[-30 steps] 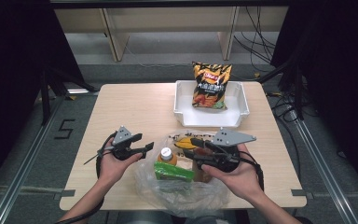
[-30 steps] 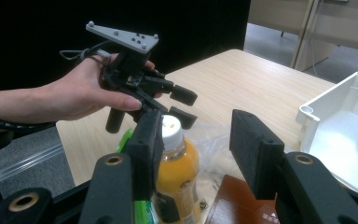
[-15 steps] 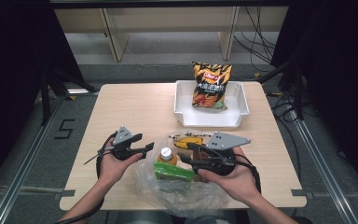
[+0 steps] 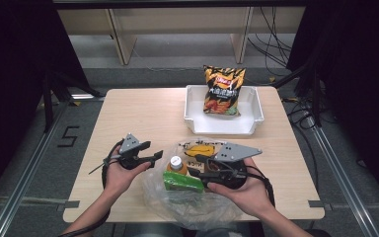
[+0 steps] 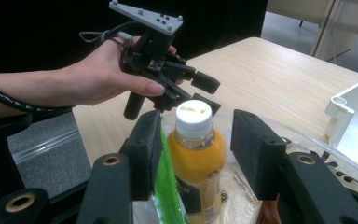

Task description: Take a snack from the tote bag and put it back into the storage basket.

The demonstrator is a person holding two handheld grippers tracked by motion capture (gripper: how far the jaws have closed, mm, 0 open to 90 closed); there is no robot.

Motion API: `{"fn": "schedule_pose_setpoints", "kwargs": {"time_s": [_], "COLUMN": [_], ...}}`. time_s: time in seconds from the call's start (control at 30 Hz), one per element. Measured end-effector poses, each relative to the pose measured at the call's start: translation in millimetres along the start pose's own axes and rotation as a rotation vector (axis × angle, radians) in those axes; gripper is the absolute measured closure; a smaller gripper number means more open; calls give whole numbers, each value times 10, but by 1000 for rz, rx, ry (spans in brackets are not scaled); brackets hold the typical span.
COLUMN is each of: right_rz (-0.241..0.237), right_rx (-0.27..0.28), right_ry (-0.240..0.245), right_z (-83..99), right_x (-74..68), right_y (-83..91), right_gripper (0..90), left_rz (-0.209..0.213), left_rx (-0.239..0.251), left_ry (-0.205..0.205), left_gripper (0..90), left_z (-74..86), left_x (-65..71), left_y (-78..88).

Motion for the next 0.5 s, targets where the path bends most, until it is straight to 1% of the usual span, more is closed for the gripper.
{"fn": "schedule_pose_setpoints", "kwargs": {"time_s": [0.03,0.07,0.13,0.17,0.2,0.23,0.27,0.3,0.33,0.4,0.43,0.47,0.5], "right_rz": [-6,1,2,-3,-1,-12,-4,-9,-11,-13,-24,-15,-5], "right_rx": [-1,-12,-13,-18,-19,-28,-27,-36,-28,-41,-40,-41,-34], "right_ry": [-1,-2,-13,17,-5,0,20,4,-15,-5,3,4,19], "right_z": [8,22,39,40,48,55,55,66,72,83,81,83,78], "right_x": [-5,-10,-27,-12,-37,-42,-30,-45,-63,-63,-74,-77,-70], "right_y": [-10,-8,-22,-22,-29,-27,-28,-27,-41,-34,-38,-38,-41], "right_gripper": [533,533,533,533,532,531,531,532,532,533,533,533,533], "left_rz": [0,4,3,3,3,3,3,3,4,4,4,4,4], "left_rx": [0,1,2,2,2,2,2,3,3,3,3,2,2], "left_ry": [0,-2,-2,-1,-1,-1,-2,-1,-1,-1,-1,-2,-2], "left_gripper": [351,351,351,351,351,351,351,351,351,351,351,352,351], "left_z": [0,-2,-2,-2,-2,-2,-3,-3,-3,-3,-2,-2,-2], "left_x": [1,-1,-5,-6,-6,-6,-5,-4,-3,-3,-3,-4,-5], "left_y": [0,-1,0,0,0,0,1,0,0,0,0,0,0]}}
Point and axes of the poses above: each handheld gripper's, and its own axes: y roughly backward along the jaws, z roughly out of its underside, x roughly to its right, the point moved 7 cm from there along -y, roughly forward along the jaws
